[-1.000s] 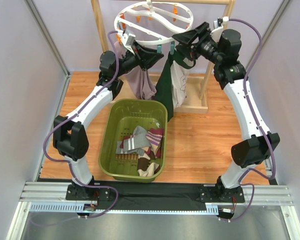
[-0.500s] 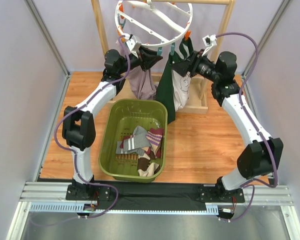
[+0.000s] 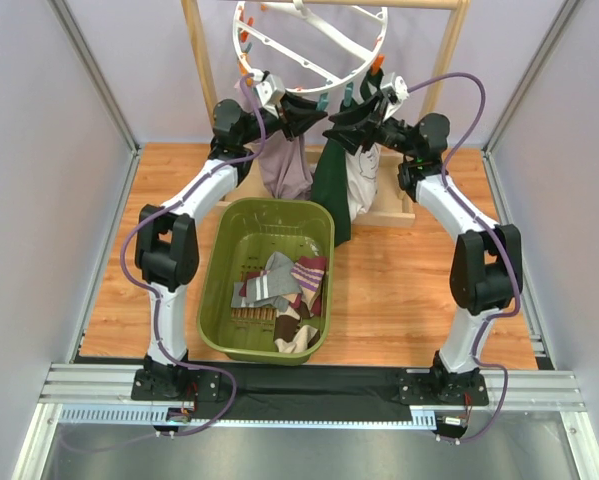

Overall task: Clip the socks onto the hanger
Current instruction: Open the clamp at the hanger.

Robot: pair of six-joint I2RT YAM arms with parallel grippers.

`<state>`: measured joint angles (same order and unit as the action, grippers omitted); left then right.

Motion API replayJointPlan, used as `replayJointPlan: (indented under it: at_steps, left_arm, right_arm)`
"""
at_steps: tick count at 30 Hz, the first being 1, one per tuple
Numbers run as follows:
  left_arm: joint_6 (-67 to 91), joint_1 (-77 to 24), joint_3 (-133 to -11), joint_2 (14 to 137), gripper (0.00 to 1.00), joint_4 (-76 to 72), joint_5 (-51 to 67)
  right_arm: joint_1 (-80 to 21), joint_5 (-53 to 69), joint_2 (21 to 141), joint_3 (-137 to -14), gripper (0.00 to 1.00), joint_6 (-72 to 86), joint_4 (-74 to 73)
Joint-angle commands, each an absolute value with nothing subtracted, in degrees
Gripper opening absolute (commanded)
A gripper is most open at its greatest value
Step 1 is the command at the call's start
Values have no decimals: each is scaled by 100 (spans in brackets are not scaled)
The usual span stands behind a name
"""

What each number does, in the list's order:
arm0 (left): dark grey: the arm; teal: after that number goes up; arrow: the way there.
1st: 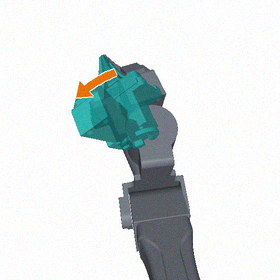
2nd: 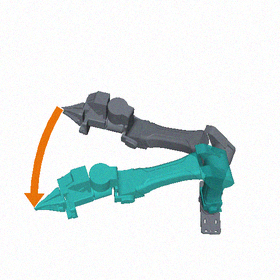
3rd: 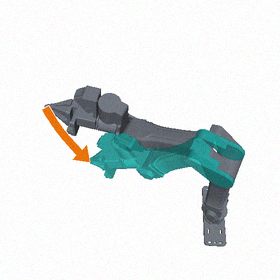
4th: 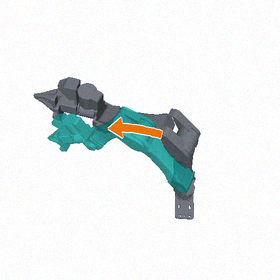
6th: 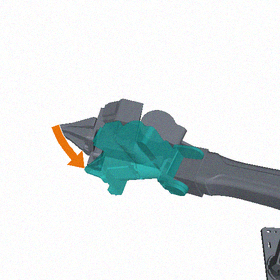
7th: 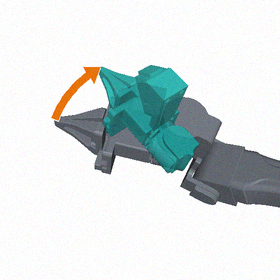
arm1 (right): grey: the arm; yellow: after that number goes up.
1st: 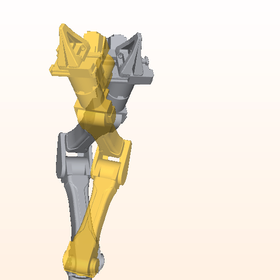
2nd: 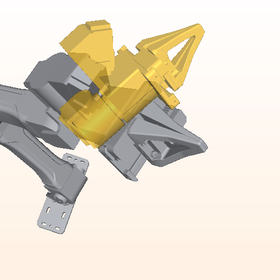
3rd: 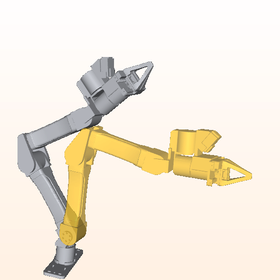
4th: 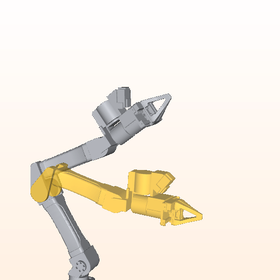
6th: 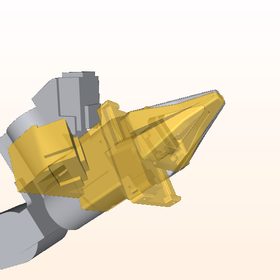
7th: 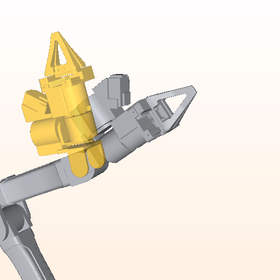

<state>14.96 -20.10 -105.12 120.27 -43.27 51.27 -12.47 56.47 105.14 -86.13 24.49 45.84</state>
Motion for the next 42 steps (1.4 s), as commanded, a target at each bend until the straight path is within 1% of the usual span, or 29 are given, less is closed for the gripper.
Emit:
replayJointPlan:
  at_steps: [1,2,6,11,15,18,21,24,28,33,38,42]
  left_arm:
    - [1547,-1916,-11004,12041,0,-5036,5071]
    - [1564,-1916,-11056,12050,0,-5019,5089]
    - [1573,-1916,-11065,12041,0,-4931,5106]
    - [1670,-1925,-11101,12076,0,-4913,5089]
    - [1749,-1916,-11109,12085,0,-4869,5089]
    - [1837,-1916,-11136,12111,0,-4835,5089]
    - [1811,-1916,-11180,12138,0,-4711,5045]
    - [2012,-1916,-11329,12234,0,-4807,5089]
    - [2153,-1916,-11452,12322,0,-4843,5089]
    - [2180,-1916,-11479,12322,0,-4816,5106]
    - [2197,-1916,-11505,12313,0,-4781,5141]
    - [2145,-1916,-11496,12296,0,-4711,5142]
  right_arm:
    - [-1257,5958,10740,-9123,54,2084,5291]
    - [-1266,5942,10853,-9245,55,2066,5308]
    - [-1248,5924,11074,-9413,54,2127,5615]
    - [-1248,5775,10996,-9431,54,2154,5696]
    - [-1265,5397,10925,-9615,52,1785,4775]
    - [-1257,5020,10890,-9597,52,1670,4572]
    - [-1266,4878,10898,-9676,55,1626,4395]
    - [-1266,4844,11083,-9940,55,1809,4377]
    - [-1266,4877,11320,-10098,59,2179,4930]
    - [-1248,5229,11707,-10669,58,2566,4984]
    - [-1204,5458,11795,-10722,59,2584,5186]
    - [-1187,5633,11900,-10872,54,2768,5369]
